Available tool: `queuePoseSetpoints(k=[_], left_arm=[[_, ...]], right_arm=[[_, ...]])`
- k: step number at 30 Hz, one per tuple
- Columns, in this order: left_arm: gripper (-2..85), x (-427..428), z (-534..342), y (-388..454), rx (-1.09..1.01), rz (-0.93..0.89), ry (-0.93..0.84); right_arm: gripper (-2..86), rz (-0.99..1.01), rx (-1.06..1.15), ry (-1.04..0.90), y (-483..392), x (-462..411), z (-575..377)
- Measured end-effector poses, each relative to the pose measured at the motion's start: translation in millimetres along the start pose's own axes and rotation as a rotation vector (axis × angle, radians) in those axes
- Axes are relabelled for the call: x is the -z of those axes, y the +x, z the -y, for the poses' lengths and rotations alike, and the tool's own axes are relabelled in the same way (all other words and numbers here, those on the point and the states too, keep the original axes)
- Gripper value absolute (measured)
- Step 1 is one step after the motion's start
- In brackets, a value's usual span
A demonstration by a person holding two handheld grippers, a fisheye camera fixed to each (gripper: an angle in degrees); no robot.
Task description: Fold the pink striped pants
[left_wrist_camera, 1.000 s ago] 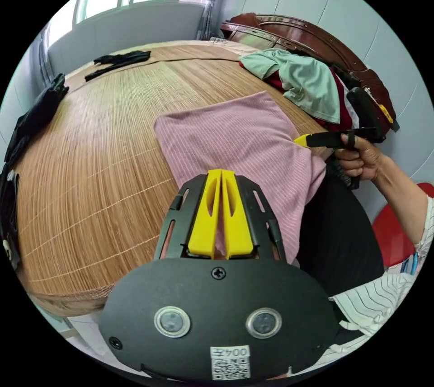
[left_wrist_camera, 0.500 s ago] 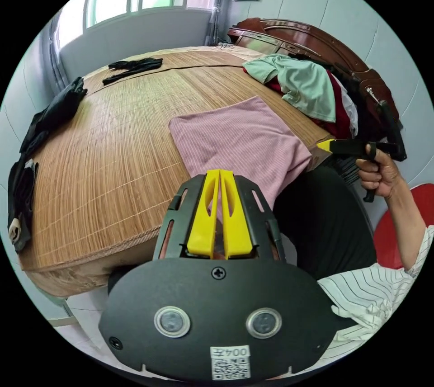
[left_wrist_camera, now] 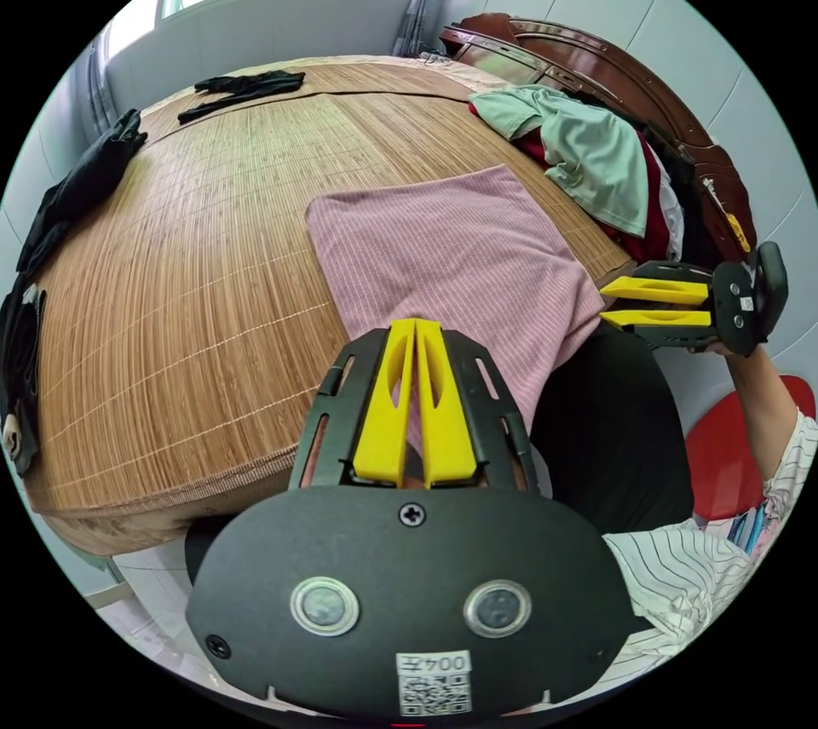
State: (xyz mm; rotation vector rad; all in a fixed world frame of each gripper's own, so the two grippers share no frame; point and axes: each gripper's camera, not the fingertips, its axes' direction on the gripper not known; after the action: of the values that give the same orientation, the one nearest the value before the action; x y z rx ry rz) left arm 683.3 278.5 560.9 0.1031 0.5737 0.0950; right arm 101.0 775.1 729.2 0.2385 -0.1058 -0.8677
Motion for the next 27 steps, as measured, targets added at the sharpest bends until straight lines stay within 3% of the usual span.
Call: queuePoseSetpoints(k=[6,16,20,24,27], left_arm=[[0.5,-2.8,-3.5,0.4,0.022,-0.015,-0.003],[0.4,-4.3,-13.0,-4.9,0.107,-0.074,0.007],[0.3,20.5,-20.6,0.5,0.071,-0.108,0.116],[0.3,-1.6,-30.2,26.3,-0.069,-0.137,0.036],[0.4,-28.3,-43.2,40.4,-0.157,-0.025,-0.009]], right_arm=[[0.0,-0.043,0.107,0.025,-6.2,2.7,12.2],[-0.8,-0.067,0.144,0.044,-6.5,11.6,-11.6],[-0.7,0.083,-0.067,0.144,40.4,57.4,-17.9],[-0.4,0.254,-0.365,0.304,91.7,62.2,-7.1],[0.2,0.303,-0.454,0.188,107.5,16.8,13.3]])
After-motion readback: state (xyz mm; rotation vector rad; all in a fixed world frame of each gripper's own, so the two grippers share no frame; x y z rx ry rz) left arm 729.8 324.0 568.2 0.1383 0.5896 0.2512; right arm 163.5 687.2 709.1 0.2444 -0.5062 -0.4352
